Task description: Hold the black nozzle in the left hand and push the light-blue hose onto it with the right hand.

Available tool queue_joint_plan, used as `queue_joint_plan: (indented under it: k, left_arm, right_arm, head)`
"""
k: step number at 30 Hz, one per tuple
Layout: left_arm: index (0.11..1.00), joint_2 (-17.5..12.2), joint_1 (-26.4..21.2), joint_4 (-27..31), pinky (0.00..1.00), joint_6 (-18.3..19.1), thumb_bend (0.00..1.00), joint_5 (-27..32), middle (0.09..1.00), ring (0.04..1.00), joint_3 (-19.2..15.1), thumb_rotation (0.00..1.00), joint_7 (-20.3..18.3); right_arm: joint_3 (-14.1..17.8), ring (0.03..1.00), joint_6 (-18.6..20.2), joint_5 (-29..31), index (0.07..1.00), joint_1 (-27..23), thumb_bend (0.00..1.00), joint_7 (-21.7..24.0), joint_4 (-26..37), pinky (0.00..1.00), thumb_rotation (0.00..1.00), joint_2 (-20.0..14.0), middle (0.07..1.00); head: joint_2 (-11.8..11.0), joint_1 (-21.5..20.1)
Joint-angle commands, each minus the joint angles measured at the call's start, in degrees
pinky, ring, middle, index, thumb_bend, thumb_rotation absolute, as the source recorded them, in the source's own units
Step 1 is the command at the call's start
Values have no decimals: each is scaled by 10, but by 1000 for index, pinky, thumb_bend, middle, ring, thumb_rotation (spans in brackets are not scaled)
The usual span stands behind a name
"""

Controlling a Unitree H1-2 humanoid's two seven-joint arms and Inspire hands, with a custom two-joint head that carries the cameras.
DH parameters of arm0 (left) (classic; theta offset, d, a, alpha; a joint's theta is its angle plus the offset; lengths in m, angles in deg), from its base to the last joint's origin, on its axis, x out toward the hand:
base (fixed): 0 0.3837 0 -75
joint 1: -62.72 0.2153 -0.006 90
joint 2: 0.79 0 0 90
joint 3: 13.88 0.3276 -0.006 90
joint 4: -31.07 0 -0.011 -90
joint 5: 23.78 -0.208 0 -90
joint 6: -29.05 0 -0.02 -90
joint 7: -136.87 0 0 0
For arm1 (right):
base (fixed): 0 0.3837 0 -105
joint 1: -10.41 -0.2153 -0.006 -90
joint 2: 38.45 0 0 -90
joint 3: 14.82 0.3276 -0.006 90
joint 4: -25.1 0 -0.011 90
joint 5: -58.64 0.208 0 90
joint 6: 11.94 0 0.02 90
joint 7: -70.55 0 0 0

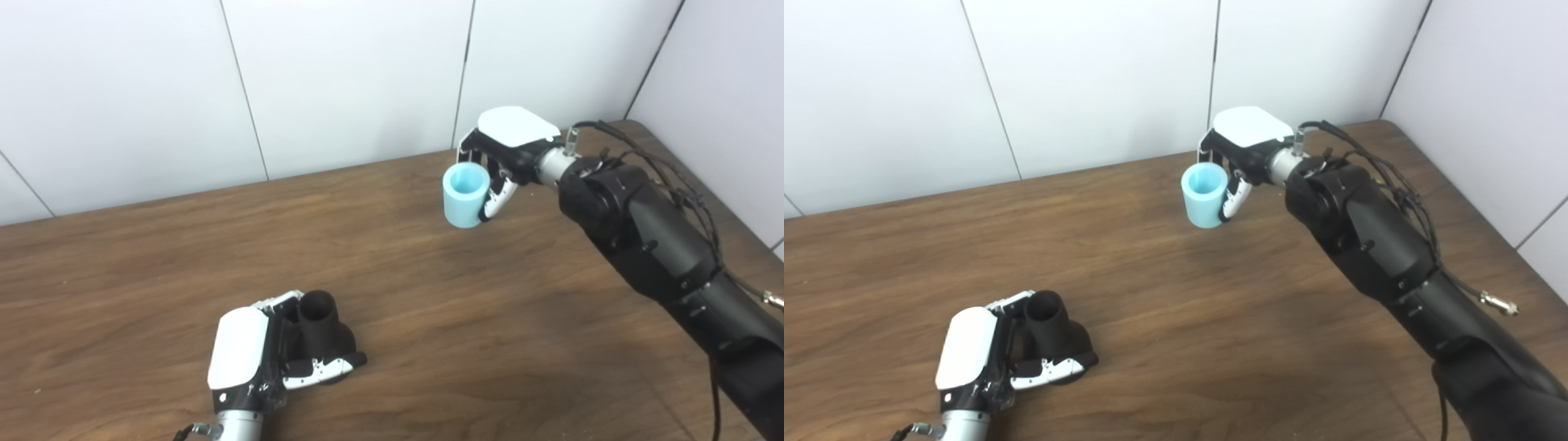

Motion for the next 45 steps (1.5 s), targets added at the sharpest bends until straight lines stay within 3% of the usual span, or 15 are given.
queue_joint_plan:
  k: [1,17,38,43,45]
  left_arm:
    - [513,1,22,-15,625,14,522,-11,440,563,8,0,-11]
    - [513,-2,18,-12,595,20,522,-10,437,560,2,0,-13]
    - [514,-9,11,-8,573,19,521,-10,428,549,-2,0,-19]
    - [514,-9,12,-6,576,22,521,-14,430,548,0,0,-21]
    - [513,-8,13,-6,570,23,522,-16,429,547,1,0,-21]
  right_arm:
    - [3,409,-2,-13,499,-19,499,3,19,330,0,-4,520]
    - [15,399,-13,-7,524,6,496,-2,30,317,0,33,507]
    - [21,412,-12,-7,498,30,497,-9,22,316,0,47,527]
    - [26,405,-11,-2,518,25,498,-3,37,339,0,43,514]
    - [37,405,-12,3,507,24,500,-21,40,367,0,49,514]
  head:
    - [1,3]
    - [6,14]
    - [10,16]
    - [10,17]
    - [9,19]
